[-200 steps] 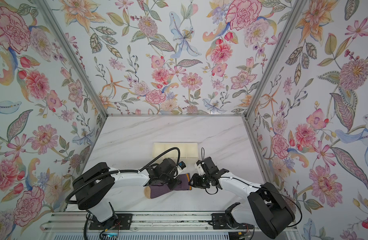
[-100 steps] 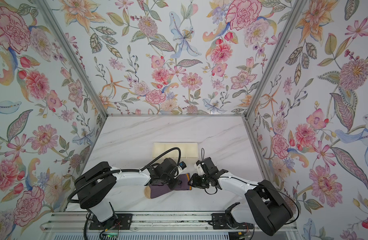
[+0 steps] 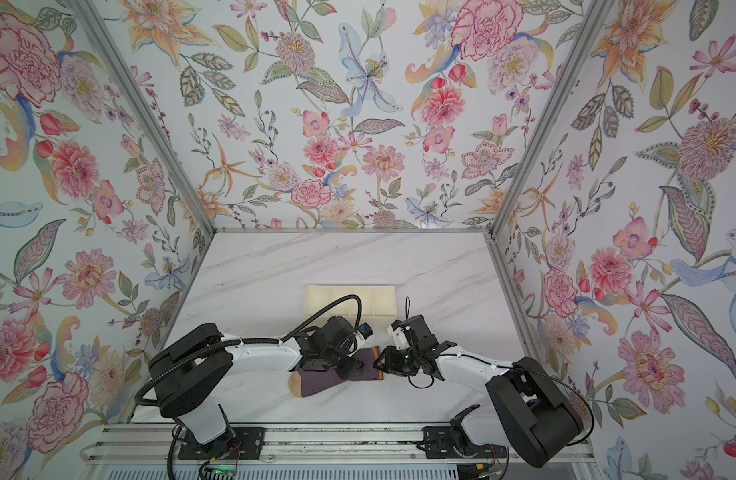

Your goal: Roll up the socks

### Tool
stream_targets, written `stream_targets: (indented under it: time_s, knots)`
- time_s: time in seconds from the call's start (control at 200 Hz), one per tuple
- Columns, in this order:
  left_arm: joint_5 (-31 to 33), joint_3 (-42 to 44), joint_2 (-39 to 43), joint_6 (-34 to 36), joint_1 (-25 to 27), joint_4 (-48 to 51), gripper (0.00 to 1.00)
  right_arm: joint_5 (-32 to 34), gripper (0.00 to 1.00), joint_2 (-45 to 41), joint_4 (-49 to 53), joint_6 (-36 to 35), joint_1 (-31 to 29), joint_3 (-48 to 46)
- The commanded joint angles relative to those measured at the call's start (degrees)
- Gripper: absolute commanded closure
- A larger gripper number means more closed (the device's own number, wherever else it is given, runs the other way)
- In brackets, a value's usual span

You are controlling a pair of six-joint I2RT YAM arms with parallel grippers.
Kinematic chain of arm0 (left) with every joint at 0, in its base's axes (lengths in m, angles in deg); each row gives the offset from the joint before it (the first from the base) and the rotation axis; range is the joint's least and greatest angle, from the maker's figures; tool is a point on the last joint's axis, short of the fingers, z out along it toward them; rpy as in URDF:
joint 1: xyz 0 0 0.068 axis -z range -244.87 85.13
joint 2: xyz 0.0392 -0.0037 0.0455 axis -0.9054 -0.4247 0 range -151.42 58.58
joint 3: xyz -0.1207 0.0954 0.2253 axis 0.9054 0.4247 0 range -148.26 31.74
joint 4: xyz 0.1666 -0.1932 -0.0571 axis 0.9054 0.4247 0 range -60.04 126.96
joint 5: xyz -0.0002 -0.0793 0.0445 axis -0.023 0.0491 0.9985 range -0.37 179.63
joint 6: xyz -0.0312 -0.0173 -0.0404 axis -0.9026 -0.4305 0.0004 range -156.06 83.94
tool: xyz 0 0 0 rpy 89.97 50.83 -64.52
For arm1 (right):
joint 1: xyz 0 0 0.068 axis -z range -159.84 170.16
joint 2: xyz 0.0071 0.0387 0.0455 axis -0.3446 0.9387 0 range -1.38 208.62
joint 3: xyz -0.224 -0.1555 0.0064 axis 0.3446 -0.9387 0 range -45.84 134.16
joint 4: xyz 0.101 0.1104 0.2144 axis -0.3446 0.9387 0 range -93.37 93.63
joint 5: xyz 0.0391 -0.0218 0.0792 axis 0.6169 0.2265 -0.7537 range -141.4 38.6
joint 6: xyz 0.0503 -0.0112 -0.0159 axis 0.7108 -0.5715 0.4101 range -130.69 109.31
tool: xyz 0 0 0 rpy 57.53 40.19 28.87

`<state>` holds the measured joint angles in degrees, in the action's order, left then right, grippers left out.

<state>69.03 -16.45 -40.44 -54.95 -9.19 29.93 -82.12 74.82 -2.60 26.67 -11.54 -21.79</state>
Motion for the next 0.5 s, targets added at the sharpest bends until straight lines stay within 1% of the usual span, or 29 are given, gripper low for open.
stream_targets:
  time_s: [0.0,0.495]
  knots:
    - [-0.1,-0.4,-0.4,0.7,0.0,0.9,0.97,0.8,0.65,1.9,-0.2,1.1,0.7,-2.6]
    - [-0.4,-0.4,-0.1,0.6,-0.4,0.8,0.97,-0.9,0.65,3.0,-4.0,2.2,2.1,-4.5]
